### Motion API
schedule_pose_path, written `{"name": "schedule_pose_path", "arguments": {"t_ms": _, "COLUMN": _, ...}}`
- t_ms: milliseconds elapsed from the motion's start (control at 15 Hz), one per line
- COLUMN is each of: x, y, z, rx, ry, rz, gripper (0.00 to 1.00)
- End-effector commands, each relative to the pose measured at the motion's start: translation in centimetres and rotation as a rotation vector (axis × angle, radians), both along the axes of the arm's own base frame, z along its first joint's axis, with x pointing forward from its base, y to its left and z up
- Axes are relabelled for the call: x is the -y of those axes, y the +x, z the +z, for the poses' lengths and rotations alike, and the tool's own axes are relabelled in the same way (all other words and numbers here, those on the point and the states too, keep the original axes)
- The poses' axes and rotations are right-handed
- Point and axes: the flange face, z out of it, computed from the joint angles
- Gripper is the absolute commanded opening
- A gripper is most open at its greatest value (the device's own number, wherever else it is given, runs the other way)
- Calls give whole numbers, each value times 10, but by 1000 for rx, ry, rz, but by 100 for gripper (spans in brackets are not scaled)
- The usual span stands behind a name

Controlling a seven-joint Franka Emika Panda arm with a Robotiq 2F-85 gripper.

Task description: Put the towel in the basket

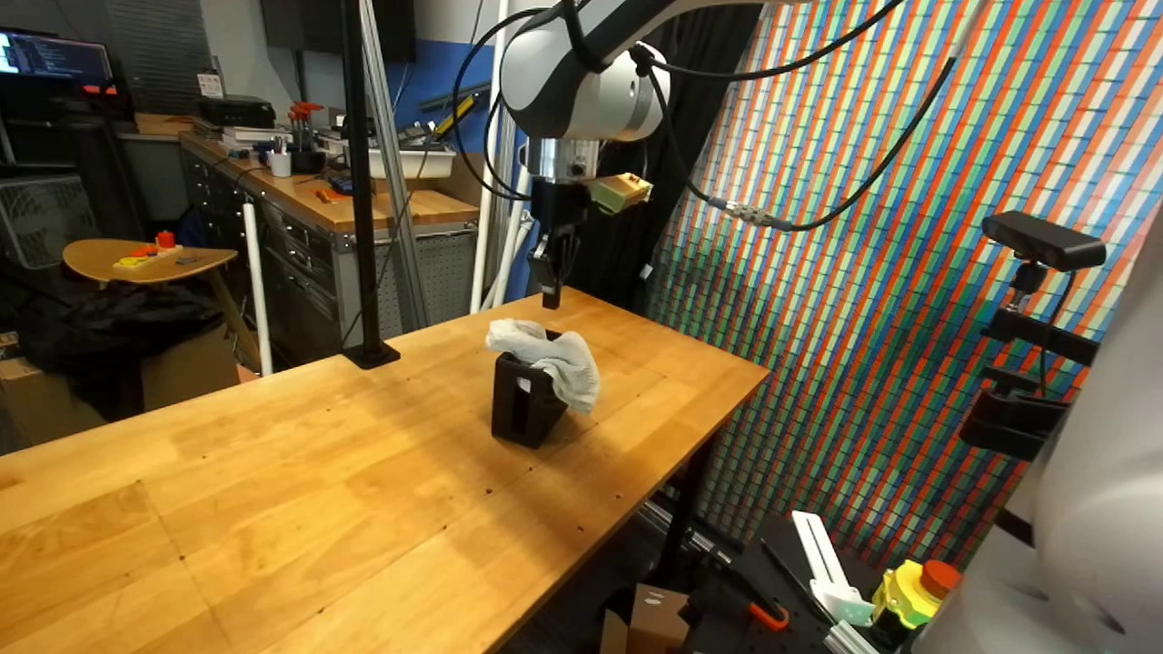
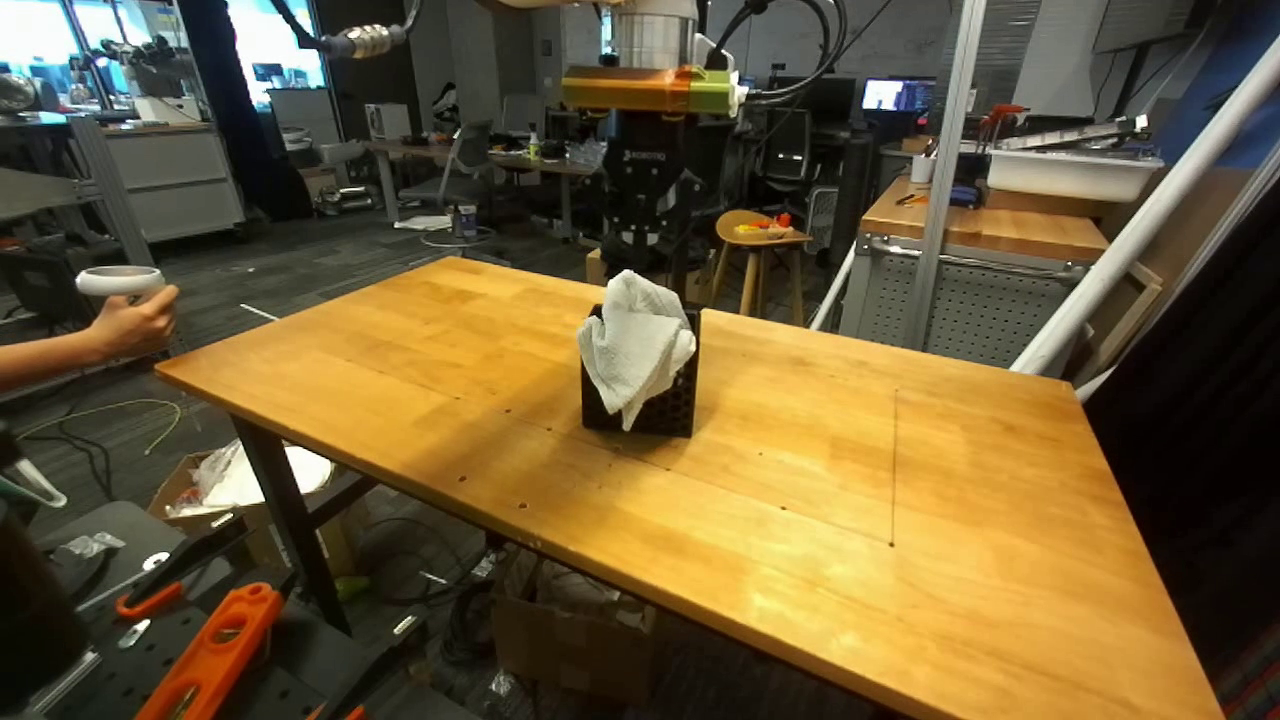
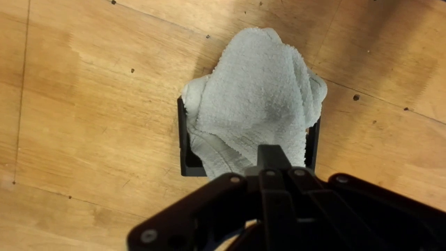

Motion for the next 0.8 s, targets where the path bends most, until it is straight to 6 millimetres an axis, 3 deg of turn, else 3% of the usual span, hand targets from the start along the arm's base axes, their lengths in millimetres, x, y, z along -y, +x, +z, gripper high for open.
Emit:
{"name": "schedule_pose_path", "arguments": {"t_ms": 0, "x": -6, "y": 12, "z": 0, "rx": 24, "ry": -9, "rz": 39, "gripper": 1}}
{"name": "schedule_pose_path", "arguments": {"t_ms": 400, "x": -9, "y": 18, "z": -29, "rx": 23, "ry": 6, "rz": 50, "gripper": 1}}
{"name": "schedule_pose_path", "arguments": {"t_ms": 733, "x": -15, "y": 23, "z": -68, "rx": -3, "ry": 33, "rz": 49, "gripper": 1}}
